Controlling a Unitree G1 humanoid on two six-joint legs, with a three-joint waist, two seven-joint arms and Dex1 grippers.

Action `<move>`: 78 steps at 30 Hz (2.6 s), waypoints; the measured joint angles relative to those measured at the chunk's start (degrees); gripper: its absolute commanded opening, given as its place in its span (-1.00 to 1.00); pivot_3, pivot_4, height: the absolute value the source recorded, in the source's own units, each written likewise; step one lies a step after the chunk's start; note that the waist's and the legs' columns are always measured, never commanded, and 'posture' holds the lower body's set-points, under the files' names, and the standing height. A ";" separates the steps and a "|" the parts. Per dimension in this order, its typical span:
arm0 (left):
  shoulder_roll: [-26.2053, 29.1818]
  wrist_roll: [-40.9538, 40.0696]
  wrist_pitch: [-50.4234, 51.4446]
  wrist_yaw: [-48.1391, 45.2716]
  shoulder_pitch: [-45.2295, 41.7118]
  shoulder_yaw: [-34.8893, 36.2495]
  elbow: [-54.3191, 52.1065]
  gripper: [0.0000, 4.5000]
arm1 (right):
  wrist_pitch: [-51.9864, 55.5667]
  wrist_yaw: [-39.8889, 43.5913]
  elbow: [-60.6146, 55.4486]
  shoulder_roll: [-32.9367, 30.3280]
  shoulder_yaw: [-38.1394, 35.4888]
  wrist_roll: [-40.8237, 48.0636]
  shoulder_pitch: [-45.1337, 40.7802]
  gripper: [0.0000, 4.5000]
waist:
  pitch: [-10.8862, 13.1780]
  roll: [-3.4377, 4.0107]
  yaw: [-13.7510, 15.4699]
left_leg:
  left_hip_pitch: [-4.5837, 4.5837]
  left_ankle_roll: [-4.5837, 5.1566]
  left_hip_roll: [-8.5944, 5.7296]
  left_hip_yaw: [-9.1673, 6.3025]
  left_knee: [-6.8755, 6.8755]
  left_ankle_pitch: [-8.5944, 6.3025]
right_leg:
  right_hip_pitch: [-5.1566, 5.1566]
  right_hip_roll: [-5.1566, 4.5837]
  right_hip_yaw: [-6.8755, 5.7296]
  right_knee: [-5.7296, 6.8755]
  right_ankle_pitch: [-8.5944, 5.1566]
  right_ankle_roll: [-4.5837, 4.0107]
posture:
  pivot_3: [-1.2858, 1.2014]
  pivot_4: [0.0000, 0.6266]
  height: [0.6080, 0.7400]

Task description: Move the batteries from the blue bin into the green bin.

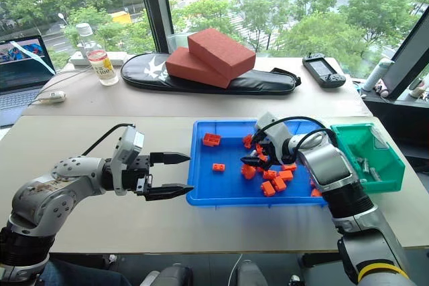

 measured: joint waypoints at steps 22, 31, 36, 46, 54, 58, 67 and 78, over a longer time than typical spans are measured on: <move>0.16 -0.45 0.09 0.67 -0.01 0.00 -0.57 1.00 | -4.15 3.25 5.43 0.57 1.68 -3.66 -0.59 0.12 | 0.00 0.00 0.01 | 0.02 0.00 0.01 -0.01 0.00 0.00 | 0.01 0.00 -0.01 0.01 0.00 0.00 | 0.03 -0.52 1.00; 0.18 -0.46 0.08 0.69 0.12 0.01 -0.99 1.00 | 2.29 0.90 -5.28 -0.54 -5.36 -1.19 -0.41 0.12 | 0.01 0.00 0.06 | -0.02 0.00 0.01 -0.03 0.00 0.00 | -0.04 0.00 -0.01 0.04 0.00 0.00 | 0.03 -0.52 1.00; 0.21 -0.48 0.09 0.78 0.42 0.31 -1.20 1.00 | 7.12 -7.82 -11.38 -2.60 -24.30 1.54 -2.08 0.12 | 0.01 0.00 0.63 | -0.02 0.00 -0.03 -0.04 0.00 0.00 | 0.01 -0.02 -0.03 0.00 0.00 0.00 | 0.03 -0.52 1.00; 0.24 -0.45 0.08 0.55 0.58 0.60 -0.94 1.00 | 10.41 -27.27 -7.72 -6.83 -43.95 -5.62 11.55 0.12 | 0.00 0.03 0.72 | -0.02 0.00 -0.02 0.14 -0.03 0.00 | -0.03 -0.02 0.11 -0.02 0.00 0.00 | 0.03 -0.52 1.00; 0.25 -0.42 0.06 -0.38 0.01 0.34 -0.29 1.00 | 12.05 -30.34 -8.84 -5.95 -45.63 -4.87 15.58 0.80 | -0.02 0.06 -0.16 | 0.13 0.00 0.04 0.18 -0.03 0.00 | 0.10 0.04 0.15 0.00 -0.01 0.01 | 0.03 -0.52 1.00; 0.25 -0.37 0.01 -0.61 -0.34 0.28 0.32 1.00 | 11.26 -28.66 -10.34 -5.71 -45.75 -1.46 14.35 0.99 | -0.02 0.06 -0.06 | 0.11 0.00 0.03 0.18 -0.03 0.00 | 0.11 0.03 0.14 -0.02 -0.01 0.01 | 0.03 -0.52 1.00; -0.39 -0.48 -0.05 -0.16 -0.80 0.39 0.42 1.00 | -1.39 -10.34 -22.82 -8.25 -46.21 13.27 16.72 0.99 | -0.01 0.07 0.04 | 0.10 0.01 0.07 0.10 -0.06 0.00 | 0.14 0.06 0.08 -0.05 -0.01 0.02 | 0.03 -0.52 1.00; -1.32 -0.54 0.00 1.49 -1.46 0.90 0.48 1.00 | -8.30 10.44 -33.74 -10.82 -43.17 27.00 34.47 0.99 | -0.01 0.05 0.38 | 0.31 0.01 0.09 0.09 0.10 -0.01 | 0.44 0.09 0.06 -0.10 -0.01 0.07 | 0.03 -0.52 1.00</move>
